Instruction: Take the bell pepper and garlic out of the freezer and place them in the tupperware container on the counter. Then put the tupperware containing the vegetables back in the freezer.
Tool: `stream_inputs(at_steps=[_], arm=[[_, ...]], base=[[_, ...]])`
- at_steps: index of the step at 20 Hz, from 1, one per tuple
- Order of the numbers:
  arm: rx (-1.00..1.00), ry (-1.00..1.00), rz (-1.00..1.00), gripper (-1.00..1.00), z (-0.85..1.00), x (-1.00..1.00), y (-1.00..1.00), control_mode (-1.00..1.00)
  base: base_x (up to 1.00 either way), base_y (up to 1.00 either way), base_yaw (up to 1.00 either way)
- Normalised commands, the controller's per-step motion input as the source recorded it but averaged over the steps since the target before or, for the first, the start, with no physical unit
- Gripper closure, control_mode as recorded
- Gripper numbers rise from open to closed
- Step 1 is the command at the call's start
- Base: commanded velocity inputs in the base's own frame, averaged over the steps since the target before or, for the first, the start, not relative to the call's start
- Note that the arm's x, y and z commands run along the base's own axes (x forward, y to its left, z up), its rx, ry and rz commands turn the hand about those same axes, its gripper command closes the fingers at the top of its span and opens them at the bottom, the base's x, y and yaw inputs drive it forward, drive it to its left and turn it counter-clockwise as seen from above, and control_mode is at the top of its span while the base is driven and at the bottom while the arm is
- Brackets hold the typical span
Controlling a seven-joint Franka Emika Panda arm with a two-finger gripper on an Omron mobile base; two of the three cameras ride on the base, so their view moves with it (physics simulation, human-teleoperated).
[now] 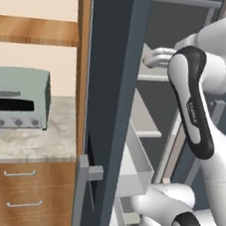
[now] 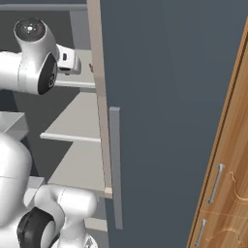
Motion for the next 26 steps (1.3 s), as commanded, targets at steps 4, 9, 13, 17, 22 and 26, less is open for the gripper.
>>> stream_inputs(at_steps=[4,9,13,17,22,26], arm=[[0.00,-0.09,0.16,-1.00,0.00,0.48,0.28,-1.00],[0.00,-0.10,0.14,-1.00,0.00,0.63,0.39,-1.00],[-0.01,-0.01,0.03,-1.00,-0.07,0.73,0.24,-1.00],[-0.05,0.00,0.00,-1.00,-0.08,0.45,0.21,-1.00],[-0.06,0.00,0.00,-1.00,-0.17,0.44,0.17,-1.00],[-0.04,0.00,0.00,-1.00,-0.23,0.40,0.01,-1.00]], base=[[0.00,0.00,0.00],[0.00,0.00,0.00],[0.00,0.00,0.00],[0.00,0.00,0.00],[0.00,0.00,0.00],[0.00,0.00,0.00]])
